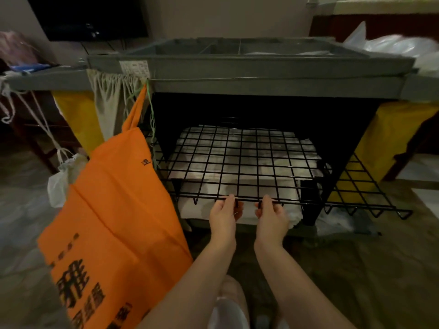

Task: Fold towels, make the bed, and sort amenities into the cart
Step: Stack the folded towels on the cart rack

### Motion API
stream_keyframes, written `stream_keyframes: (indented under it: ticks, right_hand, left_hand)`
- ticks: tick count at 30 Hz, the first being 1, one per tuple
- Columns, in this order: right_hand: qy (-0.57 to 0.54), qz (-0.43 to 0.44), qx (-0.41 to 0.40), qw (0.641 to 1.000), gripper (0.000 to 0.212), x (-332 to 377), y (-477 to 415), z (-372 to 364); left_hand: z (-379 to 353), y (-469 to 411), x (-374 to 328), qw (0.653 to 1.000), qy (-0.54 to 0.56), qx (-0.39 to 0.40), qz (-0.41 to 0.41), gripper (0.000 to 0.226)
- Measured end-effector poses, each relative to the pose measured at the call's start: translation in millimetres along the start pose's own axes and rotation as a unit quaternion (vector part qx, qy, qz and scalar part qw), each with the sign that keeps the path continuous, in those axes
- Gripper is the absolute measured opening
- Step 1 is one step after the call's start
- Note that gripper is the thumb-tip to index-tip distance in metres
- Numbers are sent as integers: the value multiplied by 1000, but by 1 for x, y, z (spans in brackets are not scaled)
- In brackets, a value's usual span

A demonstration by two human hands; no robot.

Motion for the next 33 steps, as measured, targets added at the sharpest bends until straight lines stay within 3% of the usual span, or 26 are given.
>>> stream_keyframes:
  ticks: [5, 8, 12, 15, 19, 22, 26, 29, 33]
  right_hand:
    - [-3, -12, -8, 1000, 6, -3, 5, 0]
    - [11, 11, 8, 1000, 18, -13, 24, -6]
    - [91, 84, 162, 979, 6, -16, 58, -47]
    - [159, 124, 293, 935, 18, -21, 77, -102]
    - [232, 109, 378, 889, 33, -42, 95, -164]
    - [291, 120, 399, 861, 38, -58, 105, -189]
    - [425, 204, 361, 804, 51, -59, 118, -202]
    - [453, 222, 328, 799, 59, -55, 131, -200]
    - [355, 212, 418, 809, 57, -55, 162, -229]
  left_hand:
    - [2, -4, -2, 999, -1, 0, 42, 10]
    - [27, -2, -11, 998, -52, -10, -31, 19]
    - [75, 5, -33, 985, -72, -62, -140, 19]
    - [103, -11, -59, 966, -123, -91, -207, 21]
    - [139, -32, -76, 946, -189, -112, -237, 42]
    - [175, -44, -80, 924, -245, -143, -256, 45]
    - [215, -67, -90, 900, -316, -150, -260, 50]
    - [242, -95, -107, 878, -361, -161, -270, 57]
    - [268, -134, -122, 915, -310, -151, -208, 44]
Point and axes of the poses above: each hand's wrist, its own y-axis away from the middle knuckle, its own z-axis out of the back of the hand, x = y × z, the point moved 6 cm from there along -y, towards the middle knuckle, and after that the axes turned 3 degrees about -z, right-handed, at the moved point
